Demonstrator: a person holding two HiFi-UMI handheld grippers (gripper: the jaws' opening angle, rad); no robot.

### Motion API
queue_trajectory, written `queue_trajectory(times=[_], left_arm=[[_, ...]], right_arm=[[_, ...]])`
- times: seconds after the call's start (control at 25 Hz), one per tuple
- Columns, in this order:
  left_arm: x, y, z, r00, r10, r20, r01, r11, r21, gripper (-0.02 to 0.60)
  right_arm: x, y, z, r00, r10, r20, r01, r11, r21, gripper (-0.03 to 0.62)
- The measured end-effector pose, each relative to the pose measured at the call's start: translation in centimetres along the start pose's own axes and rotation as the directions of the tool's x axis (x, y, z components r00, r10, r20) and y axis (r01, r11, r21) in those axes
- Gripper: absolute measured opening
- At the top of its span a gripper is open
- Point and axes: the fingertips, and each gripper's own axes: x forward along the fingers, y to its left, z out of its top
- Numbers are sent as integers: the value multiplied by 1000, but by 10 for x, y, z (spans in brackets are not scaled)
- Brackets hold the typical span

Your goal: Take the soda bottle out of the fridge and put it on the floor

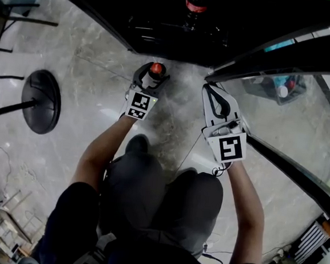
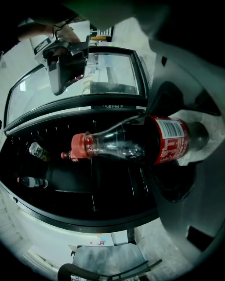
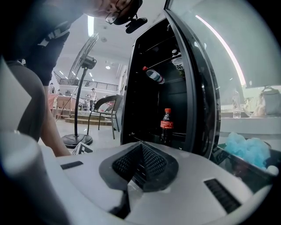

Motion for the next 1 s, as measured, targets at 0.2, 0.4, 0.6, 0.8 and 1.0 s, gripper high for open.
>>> queue_trajectory(times=[0.2,0.4,0.6,0.8,1.0], left_arm=[[6,0,-11,1000,0,-6,0,1000,7,319],[8,0,-9,1000,-1,22,1,1000,14,319],[2,-1,-13,999,4,51,-5,1000,17,321],[-5,0,-17,998,9,70,-10,1000,25,322],[-4,-2,-16,997,10,75,-13,999,40,322]], right_arm=[[1,1,-7,1000,-8,-2,8,1000,14,18],[2,1,-11,1000,-11,-1,11,1000,23,18],[2,4,-14,1000,-8,-4,8,1000,25,18],[0,7,-17,1000,-12,1,12,1000,24,18],[-3,9,-20,1000,-11,0,11,1000,24,18]])
